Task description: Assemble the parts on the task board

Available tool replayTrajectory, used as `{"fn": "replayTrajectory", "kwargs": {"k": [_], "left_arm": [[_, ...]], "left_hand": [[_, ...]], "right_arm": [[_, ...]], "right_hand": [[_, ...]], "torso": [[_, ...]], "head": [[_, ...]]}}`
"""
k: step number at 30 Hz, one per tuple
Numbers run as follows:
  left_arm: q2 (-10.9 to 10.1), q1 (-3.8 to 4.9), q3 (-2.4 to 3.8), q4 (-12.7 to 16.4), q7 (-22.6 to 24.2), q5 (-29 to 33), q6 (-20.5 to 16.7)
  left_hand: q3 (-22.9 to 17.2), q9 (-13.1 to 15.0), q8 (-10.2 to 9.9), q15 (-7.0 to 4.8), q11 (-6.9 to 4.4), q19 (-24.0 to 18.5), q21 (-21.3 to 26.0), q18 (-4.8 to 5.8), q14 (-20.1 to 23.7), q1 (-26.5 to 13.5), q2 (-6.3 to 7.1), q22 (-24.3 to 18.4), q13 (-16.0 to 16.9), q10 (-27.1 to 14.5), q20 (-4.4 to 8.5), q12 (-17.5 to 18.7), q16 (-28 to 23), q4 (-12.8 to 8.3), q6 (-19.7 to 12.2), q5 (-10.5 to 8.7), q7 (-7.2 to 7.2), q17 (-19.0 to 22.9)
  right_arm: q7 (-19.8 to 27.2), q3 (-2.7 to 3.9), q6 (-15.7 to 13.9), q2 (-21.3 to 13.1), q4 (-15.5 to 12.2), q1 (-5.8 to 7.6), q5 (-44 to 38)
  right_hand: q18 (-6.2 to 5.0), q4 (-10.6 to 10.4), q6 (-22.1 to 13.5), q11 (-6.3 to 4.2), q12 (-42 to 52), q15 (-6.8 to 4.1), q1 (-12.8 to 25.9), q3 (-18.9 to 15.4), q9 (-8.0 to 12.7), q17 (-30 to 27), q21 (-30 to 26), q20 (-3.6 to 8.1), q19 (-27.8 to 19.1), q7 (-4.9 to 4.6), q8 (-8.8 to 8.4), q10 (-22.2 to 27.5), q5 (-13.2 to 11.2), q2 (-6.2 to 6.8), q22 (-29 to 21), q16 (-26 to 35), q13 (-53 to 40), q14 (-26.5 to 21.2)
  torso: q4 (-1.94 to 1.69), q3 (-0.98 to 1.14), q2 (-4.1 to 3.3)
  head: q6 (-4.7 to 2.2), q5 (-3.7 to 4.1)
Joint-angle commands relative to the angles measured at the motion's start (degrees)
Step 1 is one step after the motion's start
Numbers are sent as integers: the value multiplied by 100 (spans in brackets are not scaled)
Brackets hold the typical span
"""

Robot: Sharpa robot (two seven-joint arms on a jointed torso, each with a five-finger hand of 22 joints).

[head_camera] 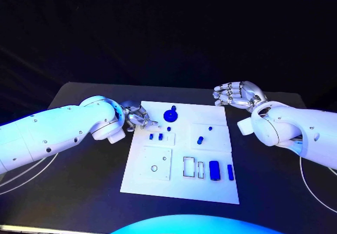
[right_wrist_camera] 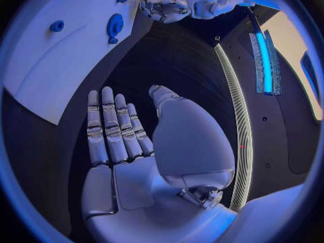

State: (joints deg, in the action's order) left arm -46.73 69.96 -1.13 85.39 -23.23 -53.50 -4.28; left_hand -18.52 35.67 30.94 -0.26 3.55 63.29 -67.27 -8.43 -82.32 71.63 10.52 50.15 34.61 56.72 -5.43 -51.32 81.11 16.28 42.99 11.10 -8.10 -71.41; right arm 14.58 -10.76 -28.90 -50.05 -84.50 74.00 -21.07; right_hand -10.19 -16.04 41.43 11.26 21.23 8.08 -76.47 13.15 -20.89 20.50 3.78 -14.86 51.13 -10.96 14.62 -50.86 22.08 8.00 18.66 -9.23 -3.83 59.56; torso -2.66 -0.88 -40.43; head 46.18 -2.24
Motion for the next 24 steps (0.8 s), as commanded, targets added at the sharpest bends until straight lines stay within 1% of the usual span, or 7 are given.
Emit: {"fn": "replayTrajectory", "kwargs": {"k": [1, 2, 4, 7, 10, 16, 24], "left_arm": [[60, 1, -25, 2, 1153, -277, -524], [83, 0, -40, 0, 1329, -406, -613], [130, -9, -64, -6, 1624, -666, -776], [189, -38, -88, -18, 1954, -1015, -983], [264, -75, -107, -50, 2199, -1390, -1140], [446, -123, -154, -192, 2356, -2049, -1060], [727, -155, -222, -470, 2239, -2685, -572]], "left_hand": [[-289, -201, -140, 58, 61, -226, 280, -82, 156, 633, 110, -347, -244, -346, -61, 275, -165, -21, -87, 5, -57, 241], [-398, -271, -158, 91, 94, -348, 417, -115, 249, 829, 177, -534, -371, -445, -83, 398, -249, -19, -54, -4, -88, 403], [-604, -399, -184, 143, 157, -767, 827, -207, 634, 1168, 329, -1055, -675, -594, -136, 697, -576, -57, -28, -17, -125, 974], [-685, -520, -230, 173, 186, -811, 898, -208, 805, 1298, 437, -1092, -918, -666, -172, 911, -699, -49, -76, -20, -131, 1236], [-730, -675, -283, 206, 233, -846, 953, -208, 973, 1404, 546, -1119, -1254, -896, -207, 1258, -802, -53, -164, -16, -142, 1517], [-709, -920, -368, 277, 299, -899, 998, -208, 1168, 1478, 595, -1136, -1674, -1095, -262, 1620, -877, -77, -167, -19, -85, 1847], [-701, -1038, -466, 286, 306, -917, 994, -211, 1193, 1523, 602, -1128, -1777, -1066, -273, 1663, -847, -107, -169, -17, -41, 1893]], "right_arm": [[46, 1, 52, 4, -4, -4, -9], [47, 1, 52, 3, -4, -4, -9], [49, 1, 52, 2, -5, -4, -9], [50, 1, 53, 1, -4, -4, -9], [51, 1, 56, 1, -5, -4, -9], [53, 1, 65, 3, -4, -4, -9], [53, 1, 74, 14, 6, -5, -9]], "right_hand": [[-21, 1, -24, 16, -19, 40, 47, 22, 8, -7, -22, -9, -38, -429, 9, -12, 27, -17, -9, 28, 10, -16], [-22, 5, -23, 16, -20, 40, 43, 25, 9, -9, -22, -10, -41, -429, 10, -13, 28, -18, -14, 29, 10, -14], [-23, 9, -23, 16, -20, 40, 37, 29, 10, -12, -21, -11, -44, -429, 10, -13, 28, -18, -19, 31, 10, -13], [-24, 16, -22, 15, -21, 40, 29, 34, 11, -15, -20, -13, -47, -428, 11, -15, 30, -19, -27, 34, 11, -11], [-24, 20, -21, 15, -22, 40, 24, 37, 12, -18, -19, -14, -49, -428, 11, -16, 30, -19, -32, 36, 11, -9], [-26, 31, -17, 14, -23, 39, 9, 48, 15, -23, -16, -15, -53, -427, 13, -19, 32, -22, -44, 39, 12, -3], [-26, 31, -17, 14, -23, 39, 9, 48, 15, -23, -16, -15, -53, -427, 13, -19, 32, -22, -44, 39, 12, -3]], "torso": [[-1, -4, -4], [0, -6, -4], [2, -9, -8], [-2, -10, -7], [-2, -6, -6], [-1, -7, -5], [1, -8, -3]], "head": [[-5, 4], [-7, 5], [-12, 8], [-8, 12], [-4, 15], [0, 20], [7, 26]]}}
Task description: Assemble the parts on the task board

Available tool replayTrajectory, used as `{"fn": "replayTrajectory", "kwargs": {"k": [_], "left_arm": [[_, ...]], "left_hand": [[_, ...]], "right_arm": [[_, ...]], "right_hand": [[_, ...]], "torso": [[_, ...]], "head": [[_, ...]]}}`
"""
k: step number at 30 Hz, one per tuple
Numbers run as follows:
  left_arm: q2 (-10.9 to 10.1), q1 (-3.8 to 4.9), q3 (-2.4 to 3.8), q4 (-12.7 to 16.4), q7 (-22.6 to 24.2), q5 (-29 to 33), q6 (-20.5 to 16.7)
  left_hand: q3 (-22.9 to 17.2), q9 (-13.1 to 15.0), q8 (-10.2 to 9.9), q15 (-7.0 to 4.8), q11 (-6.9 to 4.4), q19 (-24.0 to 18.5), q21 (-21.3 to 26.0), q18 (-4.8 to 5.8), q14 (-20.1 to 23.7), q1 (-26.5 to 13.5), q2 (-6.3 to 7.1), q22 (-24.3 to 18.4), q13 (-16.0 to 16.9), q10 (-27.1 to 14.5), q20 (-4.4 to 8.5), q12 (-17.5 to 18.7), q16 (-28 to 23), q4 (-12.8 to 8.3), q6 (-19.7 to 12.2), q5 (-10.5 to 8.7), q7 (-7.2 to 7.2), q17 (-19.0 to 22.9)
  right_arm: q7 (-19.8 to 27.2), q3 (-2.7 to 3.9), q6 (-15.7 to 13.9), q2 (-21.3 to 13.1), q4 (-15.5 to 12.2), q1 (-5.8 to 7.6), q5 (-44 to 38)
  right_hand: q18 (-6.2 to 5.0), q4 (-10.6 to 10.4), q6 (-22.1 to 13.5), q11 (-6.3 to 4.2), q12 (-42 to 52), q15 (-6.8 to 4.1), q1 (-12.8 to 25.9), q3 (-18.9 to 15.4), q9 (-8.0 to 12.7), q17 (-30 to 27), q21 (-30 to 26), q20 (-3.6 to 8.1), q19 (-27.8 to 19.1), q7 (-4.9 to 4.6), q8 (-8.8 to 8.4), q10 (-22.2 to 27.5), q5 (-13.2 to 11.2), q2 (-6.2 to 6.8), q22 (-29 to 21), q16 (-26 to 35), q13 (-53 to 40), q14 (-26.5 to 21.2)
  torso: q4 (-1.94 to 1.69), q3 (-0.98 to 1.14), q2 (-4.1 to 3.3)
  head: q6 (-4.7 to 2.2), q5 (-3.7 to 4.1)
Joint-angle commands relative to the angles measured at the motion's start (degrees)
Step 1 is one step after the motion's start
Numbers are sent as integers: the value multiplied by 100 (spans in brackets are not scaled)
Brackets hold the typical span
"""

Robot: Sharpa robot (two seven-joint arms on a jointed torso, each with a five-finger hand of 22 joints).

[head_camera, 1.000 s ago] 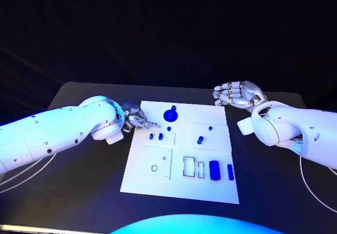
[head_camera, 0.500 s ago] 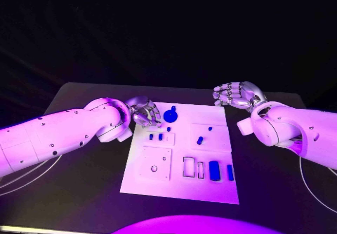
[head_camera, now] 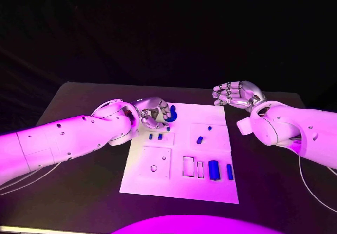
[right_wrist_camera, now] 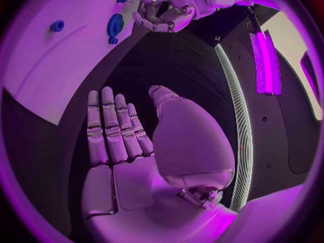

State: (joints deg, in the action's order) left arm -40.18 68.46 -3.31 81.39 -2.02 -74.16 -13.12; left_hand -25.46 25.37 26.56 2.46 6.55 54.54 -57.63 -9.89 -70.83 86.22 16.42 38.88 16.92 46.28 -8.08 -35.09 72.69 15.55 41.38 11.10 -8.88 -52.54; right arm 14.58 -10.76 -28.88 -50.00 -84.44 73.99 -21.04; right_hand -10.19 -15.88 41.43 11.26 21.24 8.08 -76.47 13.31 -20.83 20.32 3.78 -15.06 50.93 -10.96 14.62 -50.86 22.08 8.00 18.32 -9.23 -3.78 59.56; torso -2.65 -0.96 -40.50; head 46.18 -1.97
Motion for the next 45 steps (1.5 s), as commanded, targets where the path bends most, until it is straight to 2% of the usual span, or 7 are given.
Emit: {"fn": "replayTrajectory", "kwargs": {"k": [1, 10, 18, 25, 29, 45], "left_arm": [[105, -6, -7, -100, 100, -665, 377], [289, -8, -15, -236, -102, -880, 737], [429, -11, -21, -343, -222, -939, 861], [461, -12, -26, -393, -360, -954, 825], [467, -12, -27, -423, -462, -956, 781], [483, -11, -31, -427, -472, -905, 1015]], "left_hand": [[6, -25, -40, 14, 5, -44, 29, -64, 39, 54, 16, 0, -22, -24, -10, 45, 8, -31, 4, -21, 41, 0], [63, -113, -96, 7, -8, -52, 13, -65, 13, 12, 10, 15, -81, 16, -14, 34, 82, -11, 109, -34, 74, -20], [-34, -282, -209, -16, -37, -23, -69, -68, -108, 18, -5, 69, -209, 228, 1, 26, 266, 31, 411, -17, 30, -120], [-100, -345, -257, -33, -58, -15, -104, -70, -154, 44, -16, 93, -263, 319, 13, 39, 336, 20, 518, -17, 39, -162], [-265, -407, -307, -51, -74, -24, -139, -69, -114, 122, -54, 120, -328, 394, 33, 75, 338, -17, 624, -41, 19, -71], [-526, -495, -364, -71, -98, -61, -214, -68, -110, 172, -83, 183, -435, 532, 44, 127, 395, -124, 821, -58, 51, -30]], "right_arm": [[54, 1, 73, 11, 2, -4, -12], [50, 1, 77, 25, 12, -7, -12], [43, 1, 83, 35, 14, -9, -12], [38, 1, 82, 33, 14, -9, -12], [33, 1, 94, 33, 11, -10, -12], [30, 0, 109, 38, 16, -13, -12]], "right_hand": [[-26, 15, -17, 14, -23, 39, 9, 32, 8, -5, -16, 5, -33, -427, 13, -19, 31, -22, -9, 39, 7, -3], [-26, 15, -17, 14, -23, 39, 9, 32, 8, -5, -16, 5, -33, -427, 13, -19, 31, -22, -9, 39, 7, -3], [-29, 23, -12, 12, -25, 38, -1, 41, 11, -11, -13, 4, -35, -426, 16, -22, 31, -24, -23, 43, 8, 4], [-29, 24, -10, 12, -25, 38, -2, 44, 12, -14, -12, 3, -35, -425, 17, -24, 31, -25, -28, 44, 8, 7], [-32, 25, 1, 9, -22, 34, -4, 51, 14, -18, -7, 4, -29, -422, 22, -36, 31, -29, -40, 43, 6, 23], [-34, 25, 8, 6, -20, 31, -4, 55, 15, -21, -3, 4, -24, -419, 26, -44, 30, -30, -47, 42, 6, 34]], "torso": [[4, 5, 3], [4, 7, 2], [4, 4, 0], [1, 7, 3], [-1, 8, 3], [1, 6, 3]], "head": [[8, -6], [12, -17], [20, -14], [20, -6], [17, -3], [27, -7]]}}
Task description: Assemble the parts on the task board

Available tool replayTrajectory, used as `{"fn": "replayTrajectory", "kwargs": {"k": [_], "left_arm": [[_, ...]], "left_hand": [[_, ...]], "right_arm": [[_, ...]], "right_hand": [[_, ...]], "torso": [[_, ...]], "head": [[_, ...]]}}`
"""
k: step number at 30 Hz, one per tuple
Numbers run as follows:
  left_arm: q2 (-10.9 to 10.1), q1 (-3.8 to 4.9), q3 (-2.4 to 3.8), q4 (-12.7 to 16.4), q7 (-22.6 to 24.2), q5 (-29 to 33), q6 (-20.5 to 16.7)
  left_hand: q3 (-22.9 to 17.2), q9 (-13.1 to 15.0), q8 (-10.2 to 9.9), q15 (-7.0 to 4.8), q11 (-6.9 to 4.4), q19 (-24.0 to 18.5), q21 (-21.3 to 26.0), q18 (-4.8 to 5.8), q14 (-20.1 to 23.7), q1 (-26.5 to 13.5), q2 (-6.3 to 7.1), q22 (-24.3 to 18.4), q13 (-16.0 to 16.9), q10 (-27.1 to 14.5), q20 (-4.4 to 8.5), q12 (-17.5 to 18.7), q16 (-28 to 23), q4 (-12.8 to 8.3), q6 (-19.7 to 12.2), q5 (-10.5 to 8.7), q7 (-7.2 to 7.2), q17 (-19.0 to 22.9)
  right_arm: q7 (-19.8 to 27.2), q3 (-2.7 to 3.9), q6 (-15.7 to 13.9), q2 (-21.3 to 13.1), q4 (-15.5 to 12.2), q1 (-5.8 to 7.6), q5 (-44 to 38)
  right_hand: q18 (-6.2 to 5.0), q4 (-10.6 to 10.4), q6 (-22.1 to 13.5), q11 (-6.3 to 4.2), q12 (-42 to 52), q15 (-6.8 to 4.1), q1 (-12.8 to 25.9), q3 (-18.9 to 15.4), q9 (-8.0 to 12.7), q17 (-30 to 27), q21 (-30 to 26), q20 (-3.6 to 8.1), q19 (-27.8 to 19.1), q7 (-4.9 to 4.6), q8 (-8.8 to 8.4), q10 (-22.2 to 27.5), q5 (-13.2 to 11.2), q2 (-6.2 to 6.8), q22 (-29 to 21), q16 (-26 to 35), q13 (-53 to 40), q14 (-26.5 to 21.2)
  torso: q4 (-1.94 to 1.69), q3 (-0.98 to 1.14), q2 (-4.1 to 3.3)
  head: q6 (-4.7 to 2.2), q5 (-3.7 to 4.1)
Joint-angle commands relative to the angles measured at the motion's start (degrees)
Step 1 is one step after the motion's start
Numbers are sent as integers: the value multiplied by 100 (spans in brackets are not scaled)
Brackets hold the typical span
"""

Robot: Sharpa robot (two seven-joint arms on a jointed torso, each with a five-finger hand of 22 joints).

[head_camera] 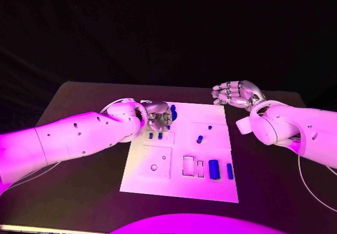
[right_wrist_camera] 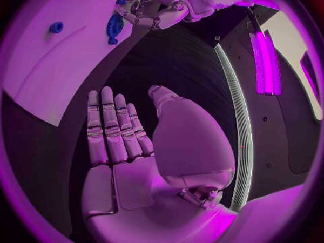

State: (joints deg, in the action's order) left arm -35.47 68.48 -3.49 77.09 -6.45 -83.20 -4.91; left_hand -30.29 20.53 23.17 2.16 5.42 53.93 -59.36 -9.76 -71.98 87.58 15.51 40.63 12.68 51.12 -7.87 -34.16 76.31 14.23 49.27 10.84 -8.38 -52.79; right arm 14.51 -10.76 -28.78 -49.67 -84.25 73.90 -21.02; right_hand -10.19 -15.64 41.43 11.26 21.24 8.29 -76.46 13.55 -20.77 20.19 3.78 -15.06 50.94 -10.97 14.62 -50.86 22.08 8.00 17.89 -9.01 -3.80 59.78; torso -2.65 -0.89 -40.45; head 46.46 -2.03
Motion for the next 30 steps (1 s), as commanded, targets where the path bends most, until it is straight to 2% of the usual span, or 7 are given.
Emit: {"fn": "replayTrajectory", "kwargs": {"k": [1, 30], "left_arm": [[12, -14, -13, 4, -20, 7, 194], [74, -14, -23, -18, 46, 50, 407]], "left_hand": [[-45, -13, -29, -41, 15, -1, -42, -81, 4, 33, 12, 9, -12, 50, 23, 35, 36, 7, 33, -33, 2, -4], [-229, -81, -89, -68, -19, 71, -227, -49, -85, -38, -18, 233, -140, 231, 37, 168, 184, -117, 251, -56, 37, -112]], "right_arm": [[37, 1, 98, 5, -3, -5, -14], [31, 0, 100, -4, -17, -6, -14]], "right_hand": [[-34, 2, 8, 6, -20, 10, -4, 32, 9, -8, -3, 4, -25, -419, 26, -44, 30, -30, -4, 20, 8, 12], [-34, 2, 8, 6, -20, 10, -4, 32, 9, -8, -3, 4, -25, -419, 26, -44, 30, -30, -4, 20, 8, 12]], "torso": [[0, -1, -2], [2, 0, -2]], "head": [[-1, 0], [6, 20]]}}
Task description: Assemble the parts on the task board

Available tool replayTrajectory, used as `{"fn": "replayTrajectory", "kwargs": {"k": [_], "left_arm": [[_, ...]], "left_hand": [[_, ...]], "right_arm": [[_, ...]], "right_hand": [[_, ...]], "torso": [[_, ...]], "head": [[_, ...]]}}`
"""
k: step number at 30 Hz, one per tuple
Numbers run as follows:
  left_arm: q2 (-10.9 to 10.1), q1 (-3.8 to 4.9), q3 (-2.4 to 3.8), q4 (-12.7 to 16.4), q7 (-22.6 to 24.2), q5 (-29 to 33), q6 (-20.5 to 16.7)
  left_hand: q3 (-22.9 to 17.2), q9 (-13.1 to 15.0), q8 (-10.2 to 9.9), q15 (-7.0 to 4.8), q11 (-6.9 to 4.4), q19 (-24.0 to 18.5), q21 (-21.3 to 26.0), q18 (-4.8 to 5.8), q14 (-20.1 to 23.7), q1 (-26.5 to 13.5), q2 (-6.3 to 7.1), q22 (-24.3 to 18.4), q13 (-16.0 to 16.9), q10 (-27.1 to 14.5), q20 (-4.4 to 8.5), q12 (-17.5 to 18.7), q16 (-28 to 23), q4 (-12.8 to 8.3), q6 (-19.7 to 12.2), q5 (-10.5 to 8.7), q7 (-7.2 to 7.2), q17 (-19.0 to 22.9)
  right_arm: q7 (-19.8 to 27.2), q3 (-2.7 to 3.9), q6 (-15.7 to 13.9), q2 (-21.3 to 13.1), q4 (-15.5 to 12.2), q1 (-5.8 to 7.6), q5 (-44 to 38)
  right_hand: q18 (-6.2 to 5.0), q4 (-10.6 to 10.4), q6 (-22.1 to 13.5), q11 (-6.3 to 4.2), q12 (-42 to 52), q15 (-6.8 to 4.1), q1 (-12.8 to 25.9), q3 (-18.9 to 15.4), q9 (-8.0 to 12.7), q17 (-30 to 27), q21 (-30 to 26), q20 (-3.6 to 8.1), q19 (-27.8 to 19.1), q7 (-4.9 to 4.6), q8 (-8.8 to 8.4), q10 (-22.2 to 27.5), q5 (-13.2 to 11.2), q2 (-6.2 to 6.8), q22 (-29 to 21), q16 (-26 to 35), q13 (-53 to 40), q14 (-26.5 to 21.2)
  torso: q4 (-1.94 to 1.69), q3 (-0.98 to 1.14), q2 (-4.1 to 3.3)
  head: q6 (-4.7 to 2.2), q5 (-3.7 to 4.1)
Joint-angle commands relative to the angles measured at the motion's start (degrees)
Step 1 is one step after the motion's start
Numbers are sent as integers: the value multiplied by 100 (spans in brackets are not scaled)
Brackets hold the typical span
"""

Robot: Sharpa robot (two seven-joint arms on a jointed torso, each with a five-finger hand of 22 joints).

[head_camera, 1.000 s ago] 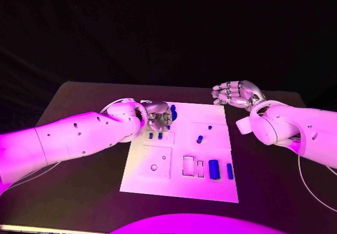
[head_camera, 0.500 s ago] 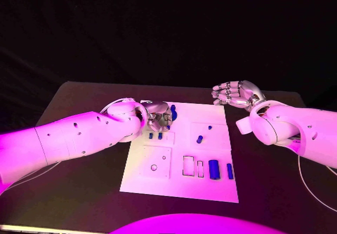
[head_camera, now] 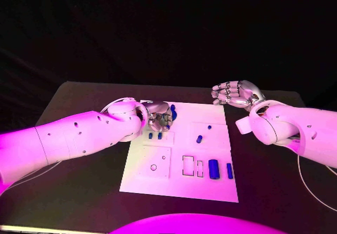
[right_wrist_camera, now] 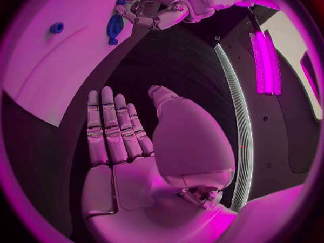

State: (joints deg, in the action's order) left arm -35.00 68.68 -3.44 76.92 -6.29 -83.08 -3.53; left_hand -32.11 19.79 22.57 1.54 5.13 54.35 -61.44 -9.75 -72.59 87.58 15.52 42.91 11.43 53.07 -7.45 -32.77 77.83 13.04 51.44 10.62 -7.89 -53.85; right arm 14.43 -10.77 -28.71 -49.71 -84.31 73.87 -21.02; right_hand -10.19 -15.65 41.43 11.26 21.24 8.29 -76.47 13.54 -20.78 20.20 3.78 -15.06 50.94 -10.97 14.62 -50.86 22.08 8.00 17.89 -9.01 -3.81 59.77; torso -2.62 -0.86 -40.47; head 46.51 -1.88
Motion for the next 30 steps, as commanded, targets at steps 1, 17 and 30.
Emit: {"fn": "replayTrajectory", "kwargs": {"k": [1, 17, 30], "left_arm": [[30, -33, -28, -4, 27, 39, 277], [29, -35, -29, -29, 177, 114, 10], [-161, -50, 14, 106, 285, 291, -172]], "left_hand": [[-54, -9, -32, -8, 8, 34, -28, -48, -26, -41, -21, 16, -20, 46, -3, 35, 37, -4, 44, -35, -13, -7], [-263, -6, -113, -120, -114, 473, -503, 60, -434, -161, -140, 634, -159, 639, 85, 352, 340, -290, 447, -39, 26, -491], [-387, 18, -257, -132, -116, 596, -611, 86, -536, -314, -124, 774, -265, 917, 105, 813, 352, -425, 541, -44, 27, -489]], "right_arm": [[38, 1, 92, -1, -12, -3, -14], [17, 1, 116, -1, -15, -3, -14], [32, 1, 128, -17, -24, -3, -16]], "right_hand": [[-34, 2, 8, 6, -20, 10, -4, 32, 9, -9, -3, 4, -25, -419, 26, -44, 30, -30, -5, 20, 8, 12], [-35, 3, 19, 2, -21, 6, -3, 41, 14, -19, 2, 6, -16, -414, 31, -55, 29, -30, -27, 24, 9, 30], [-36, 2, 23, 0, -23, 5, -1, 47, 17, -25, 4, 6, -12, -413, 33, -60, 29, -32, -38, 27, 10, 36]], "torso": [[0, -3, 1], [-3, -5, 3], [-3, -10, 3]], "head": [[1, 5], [-9, 12], [-26, 34]]}}
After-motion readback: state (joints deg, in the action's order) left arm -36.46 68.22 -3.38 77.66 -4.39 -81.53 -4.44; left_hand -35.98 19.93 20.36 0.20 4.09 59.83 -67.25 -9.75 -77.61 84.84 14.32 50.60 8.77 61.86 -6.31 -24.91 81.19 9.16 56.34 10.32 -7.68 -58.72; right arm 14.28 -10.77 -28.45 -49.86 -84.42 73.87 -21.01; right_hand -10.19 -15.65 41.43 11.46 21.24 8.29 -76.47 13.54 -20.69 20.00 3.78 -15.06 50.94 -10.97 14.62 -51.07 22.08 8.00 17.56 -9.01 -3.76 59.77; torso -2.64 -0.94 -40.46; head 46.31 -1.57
